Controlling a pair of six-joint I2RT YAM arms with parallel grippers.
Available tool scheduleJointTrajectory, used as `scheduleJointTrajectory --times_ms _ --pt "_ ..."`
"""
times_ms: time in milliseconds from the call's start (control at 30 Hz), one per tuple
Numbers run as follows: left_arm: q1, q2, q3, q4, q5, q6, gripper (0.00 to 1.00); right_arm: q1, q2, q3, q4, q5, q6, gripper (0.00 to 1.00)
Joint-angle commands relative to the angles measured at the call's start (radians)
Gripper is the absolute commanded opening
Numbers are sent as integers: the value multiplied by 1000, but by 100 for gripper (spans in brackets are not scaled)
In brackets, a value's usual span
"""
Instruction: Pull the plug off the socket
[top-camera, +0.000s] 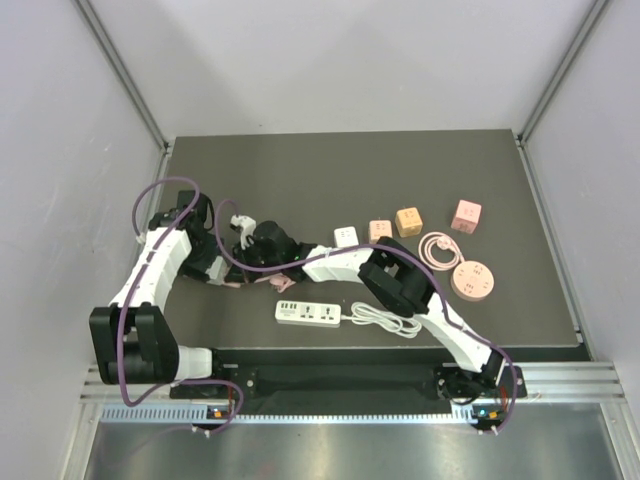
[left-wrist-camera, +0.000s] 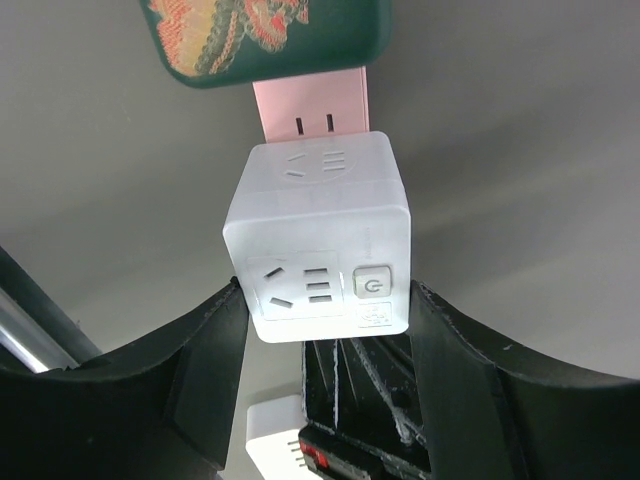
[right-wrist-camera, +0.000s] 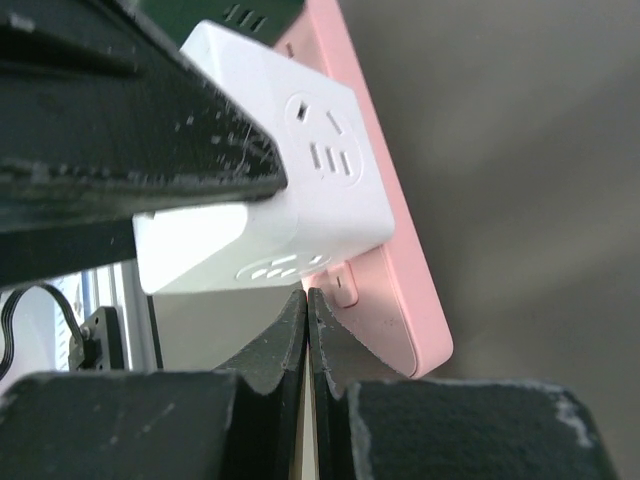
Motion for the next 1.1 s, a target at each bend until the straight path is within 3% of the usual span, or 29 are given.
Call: scheduleJointTrajectory --times_ms 0,233,333,367,433,533,567,933,1067 --pt "9 -77 12 30 -55 36 0 -20 99 -71 -268 39 -52 0" --pt "8 -80 -35 73 -75 84 0 -18 15 -87 -251 2 -97 0" --pt "9 -74 1 38 -125 105 25 -17 4 -82 -250 -11 -112 0" --pt "11 -77 6 30 -133 114 38 -18 2 -81 -251 -20 -115 0" --pt "9 -86 12 23 -138 113 48 -18 12 -67 -251 -29 -120 0" --pt "14 -87 14 36 -95 113 72 -17 10 -65 -223 -55 -114 0" --pt "15 -83 15 42 -83 119 93 -16 8 -64 -216 -69 -111 0" --pt "61 34 -45 98 40 108 94 -29 -62 -116 -72 -153 -75 1" --pt "61 -15 -49 90 11 117 93 -44 -87 -145 -18 -193 -52 5"
